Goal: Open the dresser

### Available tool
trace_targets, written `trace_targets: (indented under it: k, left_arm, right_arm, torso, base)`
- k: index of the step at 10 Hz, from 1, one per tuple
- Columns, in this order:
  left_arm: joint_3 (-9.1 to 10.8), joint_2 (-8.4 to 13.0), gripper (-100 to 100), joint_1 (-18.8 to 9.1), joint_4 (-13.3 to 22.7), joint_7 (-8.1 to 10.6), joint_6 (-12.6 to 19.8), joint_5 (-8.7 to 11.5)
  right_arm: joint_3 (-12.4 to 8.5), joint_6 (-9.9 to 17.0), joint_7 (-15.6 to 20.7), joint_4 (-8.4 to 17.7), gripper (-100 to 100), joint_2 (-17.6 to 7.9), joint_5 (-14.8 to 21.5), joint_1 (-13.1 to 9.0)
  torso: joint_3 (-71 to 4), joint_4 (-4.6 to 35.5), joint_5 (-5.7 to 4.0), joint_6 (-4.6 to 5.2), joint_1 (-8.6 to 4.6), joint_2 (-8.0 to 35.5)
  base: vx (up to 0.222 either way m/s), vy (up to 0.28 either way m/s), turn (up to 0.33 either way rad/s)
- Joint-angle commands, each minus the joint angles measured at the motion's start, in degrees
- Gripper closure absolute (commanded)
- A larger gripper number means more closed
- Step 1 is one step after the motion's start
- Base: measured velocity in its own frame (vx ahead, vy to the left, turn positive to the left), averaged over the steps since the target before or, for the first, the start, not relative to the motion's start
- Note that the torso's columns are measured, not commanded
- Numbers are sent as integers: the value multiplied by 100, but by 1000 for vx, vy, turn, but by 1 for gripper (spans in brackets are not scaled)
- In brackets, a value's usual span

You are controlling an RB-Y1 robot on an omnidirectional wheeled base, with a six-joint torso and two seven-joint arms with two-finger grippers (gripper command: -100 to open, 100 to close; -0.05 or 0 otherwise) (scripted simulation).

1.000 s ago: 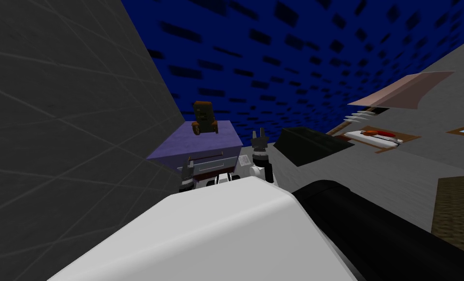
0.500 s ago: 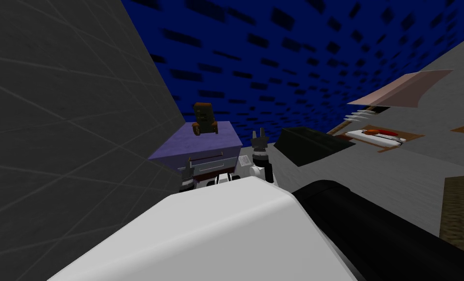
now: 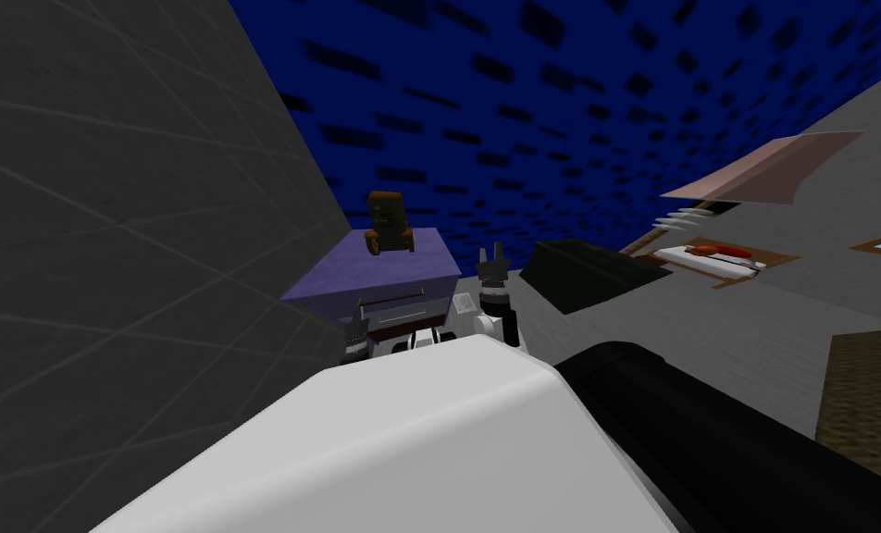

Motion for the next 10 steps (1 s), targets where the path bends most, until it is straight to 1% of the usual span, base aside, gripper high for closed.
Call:
trace_targets:
  k: [1, 4, 5, 6, 9, 10]
  left_arm:
    - [21, 61, 100, -89, -57, 50, 324, 9]
    - [38, 128, 100, -196, -196, 103, 672, 17]
    - [36, 112, 100, -174, -157, 89, 581, 16]
    - [22, 133, 100, -131, -210, 119, 612, 10]
    - [-6, 173, 100, -58, -323, 173, 630, -1]
    - [0, 167, 100, -76, -320, 162, 635, 2]
  right_arm:
    - [0, 0, 0, 0, 0, 0, 0, -1]
    - [0, 0, 0, 0, 0, 0, 0, -1]
    - [0, 0, 0, 0, 0, 0, 0, 0]
    - [0, 0, 0, 0, 0, 0, 0, 1]
    - [0, 0, 0, 1, 0, 0, 0, -1]
    - [0, 1, 0, 1, 0, 0, 0, -2]
  torso:
    - [7, 3, -1, -2, -6, 10]
    - [-15, 6, -11, 10, -17, -18]
    - [-23, 7, -13, 12, -17, -31]
    - [-36, 6, -16, 14, -16, -52]
    - [11, 12, -6, 2, -12, 22]
    - [3, 15, -12, 5, -17, 9]
  base:
    - [-164, -53, 38]
    - [-159, -31, 28]
    - [-60, -9, 8]
    - [-103, -9, 23]
    - [-217, -12, 22]
    - [-97, -9, 6]
